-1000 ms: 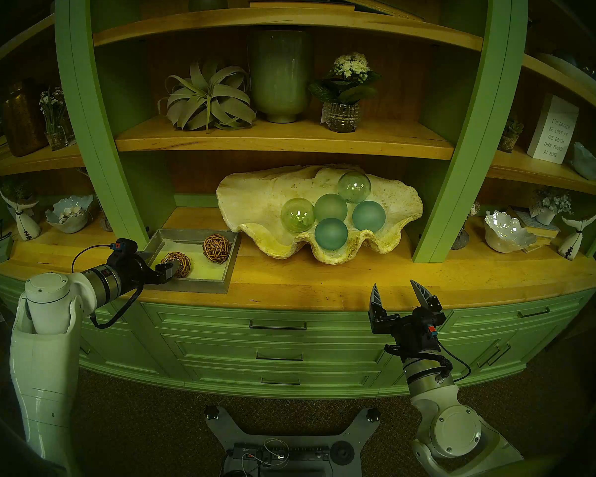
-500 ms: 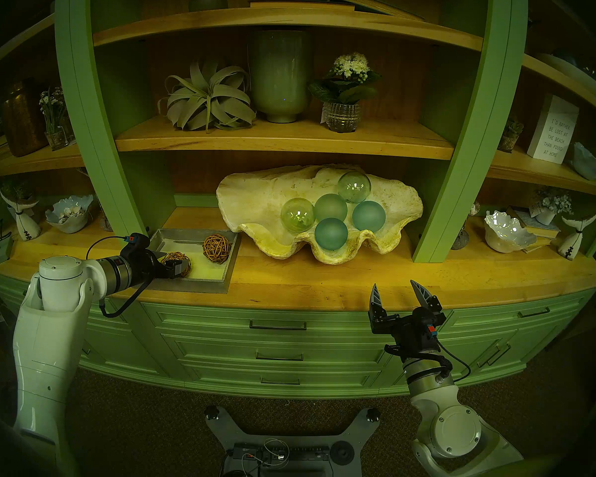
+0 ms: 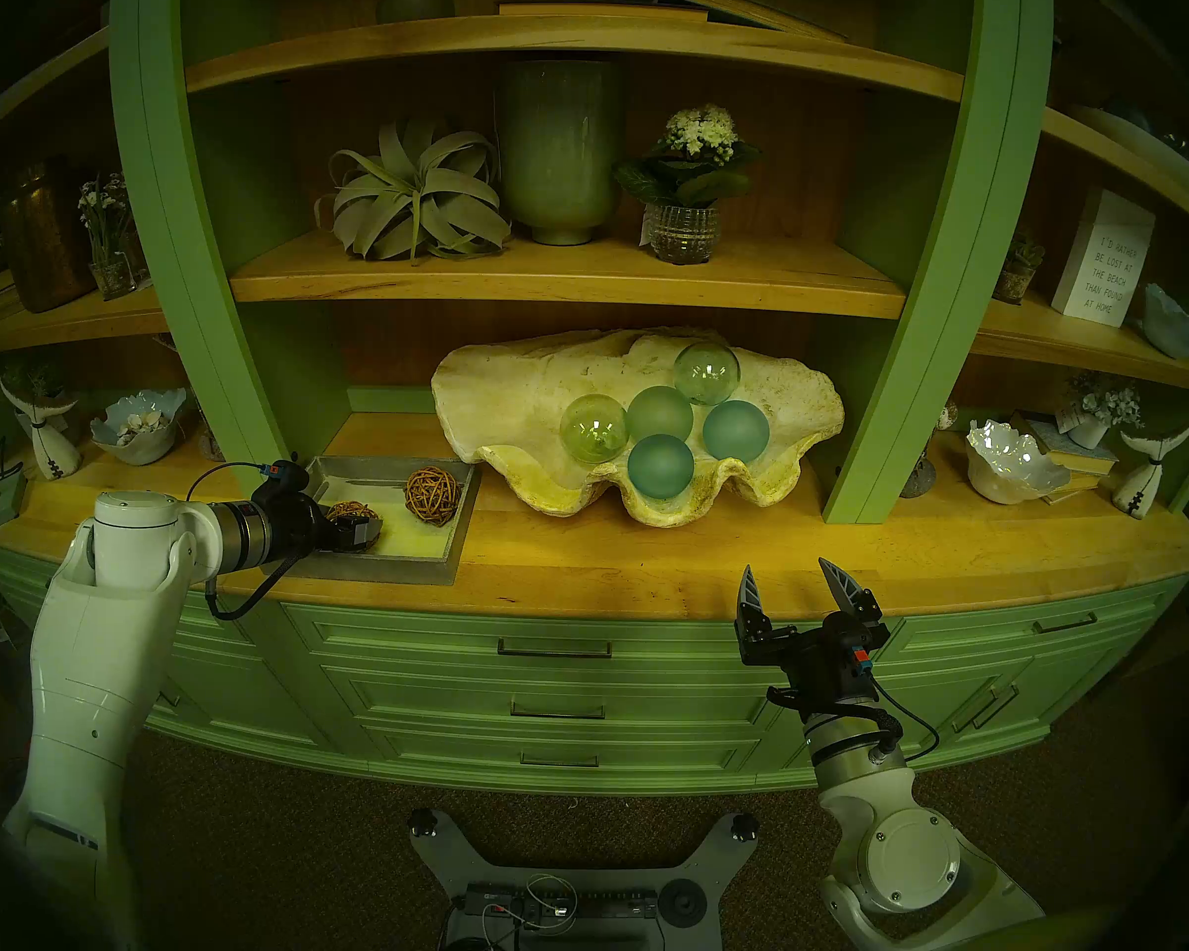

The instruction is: Put wooden balls into bowl

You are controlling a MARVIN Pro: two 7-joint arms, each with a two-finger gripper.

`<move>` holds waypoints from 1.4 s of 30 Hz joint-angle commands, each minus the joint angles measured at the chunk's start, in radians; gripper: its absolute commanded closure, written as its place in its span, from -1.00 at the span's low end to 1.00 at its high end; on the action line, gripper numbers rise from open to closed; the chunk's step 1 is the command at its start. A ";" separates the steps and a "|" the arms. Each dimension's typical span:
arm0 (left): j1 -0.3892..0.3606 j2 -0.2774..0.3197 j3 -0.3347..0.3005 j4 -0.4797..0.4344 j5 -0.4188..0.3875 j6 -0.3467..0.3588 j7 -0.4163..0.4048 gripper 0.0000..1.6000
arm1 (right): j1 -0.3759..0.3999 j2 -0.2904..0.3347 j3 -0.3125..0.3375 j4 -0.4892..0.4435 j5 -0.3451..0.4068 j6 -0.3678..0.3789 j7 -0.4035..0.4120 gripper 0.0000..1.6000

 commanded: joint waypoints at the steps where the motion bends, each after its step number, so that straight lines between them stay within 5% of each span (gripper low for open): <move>1: -0.103 0.038 0.025 0.021 -0.037 0.005 -0.018 0.15 | 0.012 -0.002 0.001 -0.036 -0.002 -0.010 0.001 -1.00; 7: -0.168 0.048 0.077 0.088 -0.047 0.026 -0.034 0.11 | 0.011 -0.001 0.001 -0.038 -0.001 -0.009 0.001 -1.00; 9: -0.168 0.052 0.085 0.095 -0.051 0.019 -0.035 0.53 | 0.011 -0.001 0.001 -0.038 -0.001 -0.009 0.001 -1.00; 10: -0.213 0.049 0.107 0.128 -0.042 0.023 -0.040 1.00 | 0.011 -0.001 0.001 -0.039 -0.001 -0.009 0.001 -1.00; 31: -0.255 0.094 0.042 -0.112 -0.039 -0.156 -0.068 1.00 | 0.012 0.000 0.000 -0.036 -0.001 -0.009 0.000 -1.00; 42: -0.168 0.013 0.055 -0.251 -0.018 -0.320 -0.033 1.00 | 0.010 0.001 0.001 -0.042 -0.001 -0.009 -0.001 -1.00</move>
